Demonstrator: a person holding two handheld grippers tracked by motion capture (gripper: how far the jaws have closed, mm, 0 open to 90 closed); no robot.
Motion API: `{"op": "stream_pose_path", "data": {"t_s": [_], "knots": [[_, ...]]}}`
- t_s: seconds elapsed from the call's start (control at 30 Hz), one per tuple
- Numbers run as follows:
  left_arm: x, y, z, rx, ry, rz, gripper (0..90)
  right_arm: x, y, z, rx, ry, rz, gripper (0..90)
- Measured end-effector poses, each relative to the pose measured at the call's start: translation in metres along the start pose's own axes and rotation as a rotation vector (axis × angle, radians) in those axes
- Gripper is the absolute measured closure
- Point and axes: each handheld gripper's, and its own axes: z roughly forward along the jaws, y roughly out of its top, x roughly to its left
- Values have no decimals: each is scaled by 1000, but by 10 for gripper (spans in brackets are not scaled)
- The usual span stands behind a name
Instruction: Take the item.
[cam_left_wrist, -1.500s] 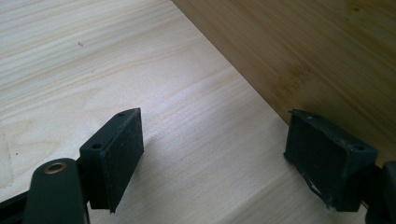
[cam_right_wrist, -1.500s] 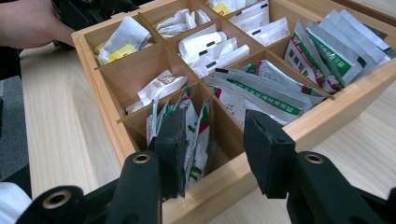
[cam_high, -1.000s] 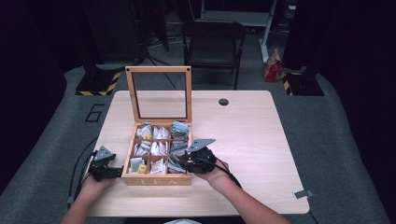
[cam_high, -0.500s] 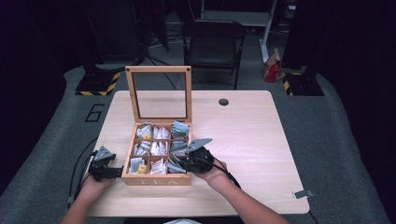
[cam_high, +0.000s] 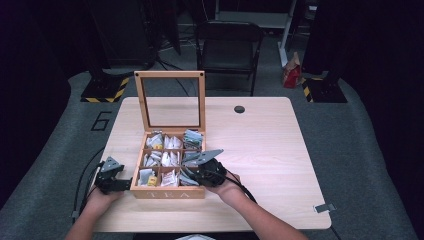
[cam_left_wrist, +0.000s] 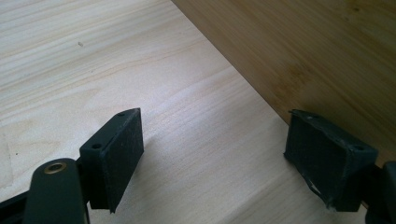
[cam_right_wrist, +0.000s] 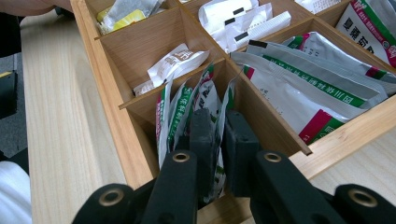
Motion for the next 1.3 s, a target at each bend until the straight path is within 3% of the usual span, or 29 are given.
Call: {"op": "stream_pose_path", "data": {"t_s": [0.33,0.83,1.0,1.3], "knots": [[0,0,0,0,0,0,190,1,0,1,11,7,5,890],[0,0,0,0,0,0,190,2,2,0,6,12,-12,897],[0,0,0,0,0,1,190,3,5,-6,-6,21,0,898],[0,0,0,0,0,0,190,5,16,-22,-36,35,-33,898]]}}
